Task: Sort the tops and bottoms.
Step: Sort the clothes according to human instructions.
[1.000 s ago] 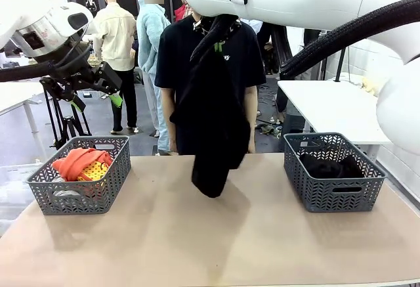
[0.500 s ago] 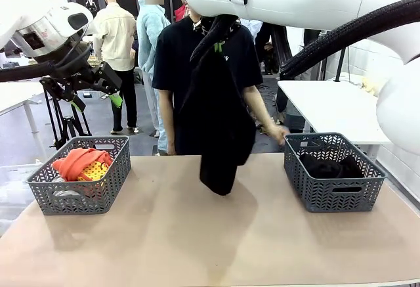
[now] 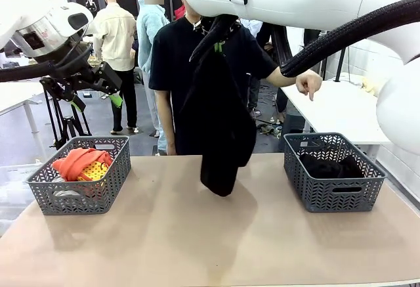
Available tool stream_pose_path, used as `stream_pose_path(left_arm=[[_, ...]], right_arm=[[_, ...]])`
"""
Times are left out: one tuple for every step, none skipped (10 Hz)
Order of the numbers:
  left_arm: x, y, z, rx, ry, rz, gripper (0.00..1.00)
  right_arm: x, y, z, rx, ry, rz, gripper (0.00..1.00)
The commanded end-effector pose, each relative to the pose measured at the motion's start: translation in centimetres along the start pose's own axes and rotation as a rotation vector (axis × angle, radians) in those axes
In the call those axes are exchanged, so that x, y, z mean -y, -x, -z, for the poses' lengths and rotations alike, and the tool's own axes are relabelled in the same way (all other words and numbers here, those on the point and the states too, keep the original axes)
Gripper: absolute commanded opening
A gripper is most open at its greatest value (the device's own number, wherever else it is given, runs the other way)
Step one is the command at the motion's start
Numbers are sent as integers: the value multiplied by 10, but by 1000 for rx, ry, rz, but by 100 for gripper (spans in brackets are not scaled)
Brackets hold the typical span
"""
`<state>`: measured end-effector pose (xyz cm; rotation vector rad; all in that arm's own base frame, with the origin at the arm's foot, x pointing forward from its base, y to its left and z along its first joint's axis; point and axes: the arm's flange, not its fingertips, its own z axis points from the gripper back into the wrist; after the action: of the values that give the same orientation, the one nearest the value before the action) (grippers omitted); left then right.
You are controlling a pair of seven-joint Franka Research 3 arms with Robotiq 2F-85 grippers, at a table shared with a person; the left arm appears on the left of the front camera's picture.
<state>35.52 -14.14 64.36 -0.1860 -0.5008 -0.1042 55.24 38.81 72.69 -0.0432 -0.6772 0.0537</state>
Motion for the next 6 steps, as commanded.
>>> stream_pose_path(left_arm=[[-3,0,-1,0,6,3,100],[-3,0,-1,0,6,3,100],[-3,0,-1,0,6,3,100],[-3,0,-1,0,6,3,100],[-3,0,-1,0,6,3,100],[-3,0,-1,0,6,3,100]], right_arm=[[3,1,-6,3,4,7,0],[3,1,-6,3,4,7,0],[3,1,-6,3,4,7,0],[3,1,-6,3,4,7,0],[3,1,-6,3,4,7,0],[3,1,-6,3,4,7,0]])
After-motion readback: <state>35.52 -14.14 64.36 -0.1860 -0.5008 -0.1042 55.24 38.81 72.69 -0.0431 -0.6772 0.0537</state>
